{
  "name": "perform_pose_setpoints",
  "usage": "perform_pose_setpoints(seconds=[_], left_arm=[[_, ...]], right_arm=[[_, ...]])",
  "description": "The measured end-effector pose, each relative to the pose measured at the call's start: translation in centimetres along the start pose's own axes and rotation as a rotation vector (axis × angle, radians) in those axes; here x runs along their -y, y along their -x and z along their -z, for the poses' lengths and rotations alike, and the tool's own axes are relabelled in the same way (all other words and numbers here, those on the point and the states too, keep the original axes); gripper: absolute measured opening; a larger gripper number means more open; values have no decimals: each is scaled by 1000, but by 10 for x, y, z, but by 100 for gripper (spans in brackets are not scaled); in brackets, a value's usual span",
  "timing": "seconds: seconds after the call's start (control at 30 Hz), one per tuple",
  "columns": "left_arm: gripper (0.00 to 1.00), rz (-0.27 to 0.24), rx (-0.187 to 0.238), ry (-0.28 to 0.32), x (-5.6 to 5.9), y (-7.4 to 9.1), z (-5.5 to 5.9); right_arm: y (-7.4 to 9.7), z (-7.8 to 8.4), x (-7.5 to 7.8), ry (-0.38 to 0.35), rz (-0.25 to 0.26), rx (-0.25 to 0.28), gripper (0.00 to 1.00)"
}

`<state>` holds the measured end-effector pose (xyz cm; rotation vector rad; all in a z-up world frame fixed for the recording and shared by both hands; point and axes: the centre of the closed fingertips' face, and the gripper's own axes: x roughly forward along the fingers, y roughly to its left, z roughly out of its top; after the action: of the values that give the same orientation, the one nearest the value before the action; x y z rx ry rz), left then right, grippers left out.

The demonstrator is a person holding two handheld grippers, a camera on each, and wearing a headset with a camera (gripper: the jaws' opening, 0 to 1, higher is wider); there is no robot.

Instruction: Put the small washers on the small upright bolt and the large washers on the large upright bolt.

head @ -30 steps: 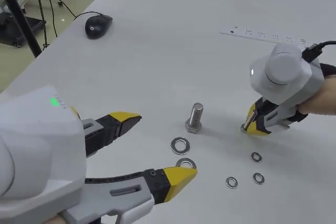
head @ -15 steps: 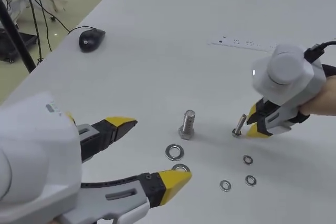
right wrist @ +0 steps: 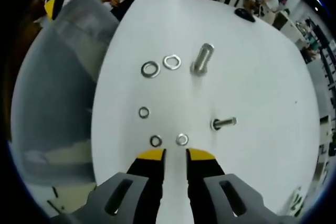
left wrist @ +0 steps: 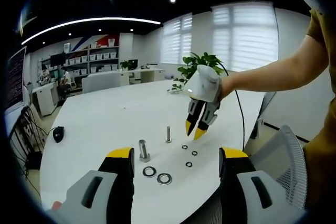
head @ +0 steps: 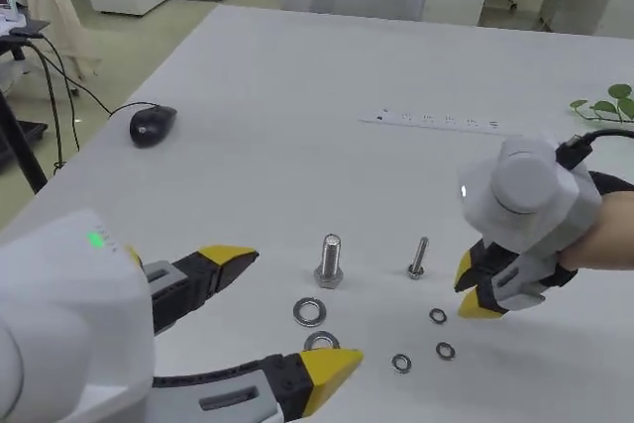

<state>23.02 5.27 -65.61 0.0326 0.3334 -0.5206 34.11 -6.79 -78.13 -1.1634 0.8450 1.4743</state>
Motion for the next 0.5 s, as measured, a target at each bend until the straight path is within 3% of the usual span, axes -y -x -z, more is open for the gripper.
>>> perform_pose_setpoints(seconds=[0.27,0.5], left_arm=[[64,9,5,-15,6,6,-1],[64,8,3,-13,4,9,-1]], right_arm=[[-16,4,-23,0,-35,-13,17],[-30,4,-21,-8,-44,-15,19]])
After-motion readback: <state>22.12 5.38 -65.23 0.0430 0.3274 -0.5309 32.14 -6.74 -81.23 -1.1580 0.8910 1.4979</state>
